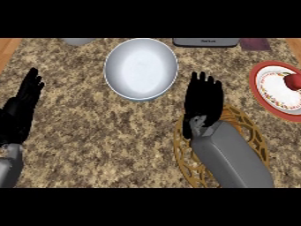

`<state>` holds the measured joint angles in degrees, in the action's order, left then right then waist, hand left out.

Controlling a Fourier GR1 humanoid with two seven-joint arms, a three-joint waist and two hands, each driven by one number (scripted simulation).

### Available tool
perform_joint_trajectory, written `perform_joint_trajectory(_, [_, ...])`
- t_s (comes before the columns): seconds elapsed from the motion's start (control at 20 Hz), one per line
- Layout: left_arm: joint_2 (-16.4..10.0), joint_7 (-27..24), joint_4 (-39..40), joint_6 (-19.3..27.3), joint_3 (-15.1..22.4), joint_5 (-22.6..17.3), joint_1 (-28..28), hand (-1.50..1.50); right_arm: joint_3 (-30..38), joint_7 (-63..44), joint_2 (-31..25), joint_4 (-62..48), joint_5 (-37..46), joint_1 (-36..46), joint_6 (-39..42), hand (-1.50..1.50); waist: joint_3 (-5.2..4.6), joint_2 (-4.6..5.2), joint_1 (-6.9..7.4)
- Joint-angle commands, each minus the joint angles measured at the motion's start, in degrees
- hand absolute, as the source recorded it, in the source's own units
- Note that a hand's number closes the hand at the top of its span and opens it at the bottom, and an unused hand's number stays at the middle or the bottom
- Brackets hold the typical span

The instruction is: Pick the sweet potato from the placemat and place it in the bowl

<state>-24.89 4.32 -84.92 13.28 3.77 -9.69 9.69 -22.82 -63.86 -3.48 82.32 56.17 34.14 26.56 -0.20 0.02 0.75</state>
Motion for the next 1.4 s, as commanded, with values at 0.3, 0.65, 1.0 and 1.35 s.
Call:
perform_joint_trajectory(0.3, [-0.4, 0.6, -0.1, -0.7, -1.3, -0.5, 0.2, 0.00, 8.1, -12.8, 3.4, -12.4, -4.9, 2.6, 14.9, -1.50, 0.06, -0.17, -0.26])
perform_joint_trajectory(0.65, [0.4, 0.9, -0.9, 0.0, -0.7, 1.1, 0.4, 0.00, 3.7, -13.1, 3.4, -12.3, -0.5, 4.0, 16.6, -1.50, 0.12, -0.40, -0.73])
perform_joint_trajectory(1.0, [1.6, -1.5, -2.0, -0.9, -1.0, 1.6, -3.7, 0.00, 1.2, -9.3, 3.4, -13.9, 4.0, -1.5, 10.8, -1.50, 0.18, -0.20, -0.48])
perform_joint_trajectory(1.35, [0.8, -0.1, -0.2, -3.1, -2.5, 0.9, -1.0, 0.00, -0.3, -13.4, 3.4, -17.4, -0.8, -1.4, 9.4, -1.50, 0.16, 0.04, -0.09])
